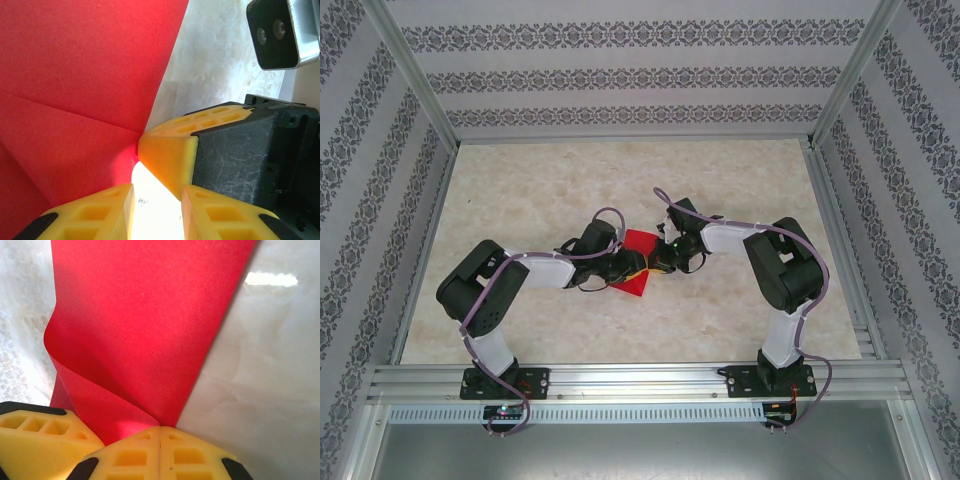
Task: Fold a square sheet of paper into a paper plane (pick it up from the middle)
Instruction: Fold the triangle a second time at the center of the table.
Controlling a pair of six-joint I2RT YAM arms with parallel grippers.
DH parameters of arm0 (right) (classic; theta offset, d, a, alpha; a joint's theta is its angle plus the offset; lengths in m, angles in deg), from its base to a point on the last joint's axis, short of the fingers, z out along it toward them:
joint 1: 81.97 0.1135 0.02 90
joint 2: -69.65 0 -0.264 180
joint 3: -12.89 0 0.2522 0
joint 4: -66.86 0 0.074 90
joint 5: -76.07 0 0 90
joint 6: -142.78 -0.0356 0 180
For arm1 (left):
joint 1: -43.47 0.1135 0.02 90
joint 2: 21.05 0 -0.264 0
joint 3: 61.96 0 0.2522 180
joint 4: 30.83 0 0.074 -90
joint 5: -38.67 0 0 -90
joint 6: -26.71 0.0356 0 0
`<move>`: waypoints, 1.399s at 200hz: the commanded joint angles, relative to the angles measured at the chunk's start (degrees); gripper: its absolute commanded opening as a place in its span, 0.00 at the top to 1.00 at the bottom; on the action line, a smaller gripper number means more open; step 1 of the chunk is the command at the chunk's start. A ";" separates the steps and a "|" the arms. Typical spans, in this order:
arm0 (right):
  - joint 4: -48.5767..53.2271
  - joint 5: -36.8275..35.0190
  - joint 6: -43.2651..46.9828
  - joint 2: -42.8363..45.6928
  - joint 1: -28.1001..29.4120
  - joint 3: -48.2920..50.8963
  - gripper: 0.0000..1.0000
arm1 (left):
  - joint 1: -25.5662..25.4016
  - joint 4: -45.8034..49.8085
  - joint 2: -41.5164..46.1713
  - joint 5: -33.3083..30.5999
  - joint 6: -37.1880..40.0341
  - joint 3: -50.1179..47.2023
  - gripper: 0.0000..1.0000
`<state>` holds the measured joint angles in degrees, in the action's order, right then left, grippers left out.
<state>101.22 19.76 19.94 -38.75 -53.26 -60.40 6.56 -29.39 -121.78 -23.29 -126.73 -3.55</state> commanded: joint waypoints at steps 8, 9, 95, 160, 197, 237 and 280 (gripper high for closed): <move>-0.28 -0.56 1.02 -1.08 -0.41 -1.58 0.96 | -0.89 1.54 -0.61 -0.37 1.63 1.09 0.68; -0.29 -0.56 1.02 -1.10 -0.41 -1.57 0.96 | -0.89 1.57 -0.61 -0.45 1.69 1.08 0.68; -1.92 1.11 0.94 -0.56 -0.40 -1.26 0.96 | -0.98 4.05 0.00 -2.62 2.00 0.46 0.70; -1.95 1.05 0.68 -1.55 -0.41 -1.29 0.95 | -1.02 4.23 -0.26 -2.80 2.00 0.20 0.71; -1.27 0.50 0.75 -1.75 -0.41 -1.35 0.95 | -0.98 4.16 -0.65 -2.54 2.01 0.31 0.71; -0.86 -0.29 0.92 -1.20 -0.57 -0.81 0.96 | -1.02 4.40 -0.87 -2.40 2.29 0.49 0.71; -0.49 -0.74 0.76 -1.45 -0.58 -0.94 0.95 | -1.00 5.02 -1.29 -2.32 2.47 0.70 0.71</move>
<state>100.42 20.62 19.91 -39.51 -53.26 -60.77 6.52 -26.37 -122.11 -25.07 -125.77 -3.55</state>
